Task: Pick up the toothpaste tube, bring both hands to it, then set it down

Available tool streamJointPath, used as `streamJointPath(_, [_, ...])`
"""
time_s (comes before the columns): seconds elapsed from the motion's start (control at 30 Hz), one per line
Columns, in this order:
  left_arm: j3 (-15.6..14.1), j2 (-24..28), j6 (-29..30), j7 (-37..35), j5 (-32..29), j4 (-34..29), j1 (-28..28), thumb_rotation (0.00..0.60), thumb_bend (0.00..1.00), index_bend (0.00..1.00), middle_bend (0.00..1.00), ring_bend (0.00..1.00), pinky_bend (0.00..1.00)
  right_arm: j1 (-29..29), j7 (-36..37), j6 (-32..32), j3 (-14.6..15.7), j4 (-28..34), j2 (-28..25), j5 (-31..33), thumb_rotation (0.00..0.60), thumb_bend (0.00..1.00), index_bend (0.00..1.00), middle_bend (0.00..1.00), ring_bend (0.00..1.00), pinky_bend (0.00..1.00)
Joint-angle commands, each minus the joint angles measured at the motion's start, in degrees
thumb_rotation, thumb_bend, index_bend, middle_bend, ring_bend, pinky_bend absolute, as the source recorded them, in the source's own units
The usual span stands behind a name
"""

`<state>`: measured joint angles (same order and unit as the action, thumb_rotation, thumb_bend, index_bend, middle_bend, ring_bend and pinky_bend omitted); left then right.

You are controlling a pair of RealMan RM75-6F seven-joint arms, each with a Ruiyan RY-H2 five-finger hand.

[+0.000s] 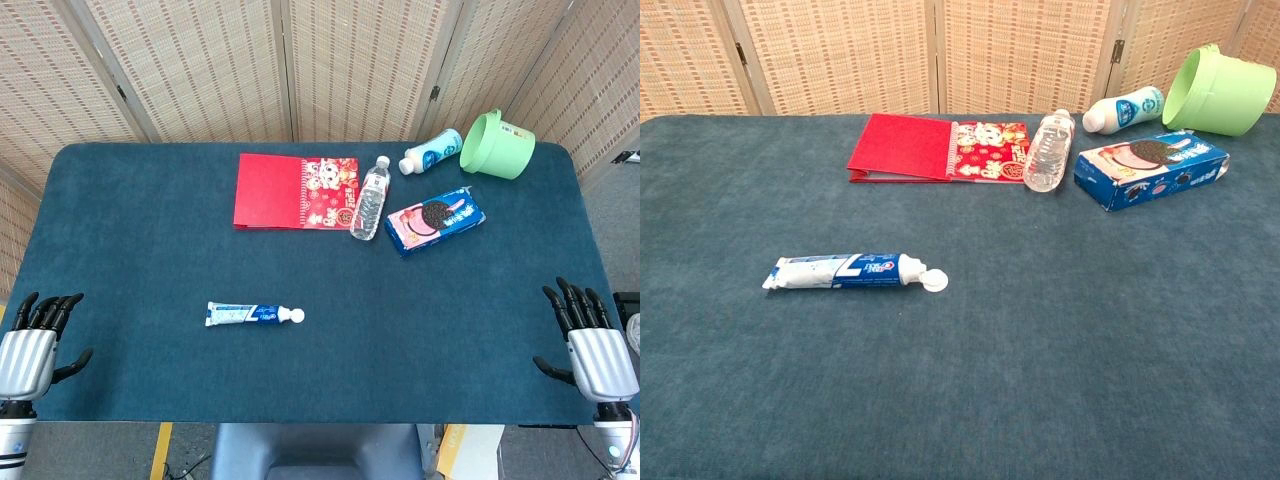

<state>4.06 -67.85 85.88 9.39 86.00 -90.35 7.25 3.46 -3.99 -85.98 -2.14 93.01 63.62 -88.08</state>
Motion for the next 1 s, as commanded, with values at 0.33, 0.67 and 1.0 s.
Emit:
streamJointPath(0.33, [0.11, -0.07, 0.18, -0.88, 1.6, 0.38, 0.9, 0.6, 0.26, 0.18, 0.25, 0.23, 0.13, -1.33, 0.89, -2.28, 0.51, -0.66, 0.38, -1.35, 0.6, 0.0, 0.0, 0.0, 0.0, 0.0])
streamJointPath(0.67, [1.22, -0.02, -4.0, -4.46, 4.65, -0.78, 5.96, 0.6, 0.26, 0.18, 0.25, 0.24, 0.13, -2.09, 1.04, -4.13, 0.26, -0.15, -0.23, -2.18, 0.6, 0.0, 0.0, 0.0, 0.0, 0.0])
streamJointPath(1.0, [2.15, -2.05, -12.83, -5.46, 7.33, -2.32, 14.32, 0.6, 0.26, 0.18, 0.25, 0.24, 0.14, -2.22, 0.23, -4.57, 0.19, 1.02, -0.84, -2.93, 0.6, 0.0, 0.0, 0.0, 0.0, 0.0])
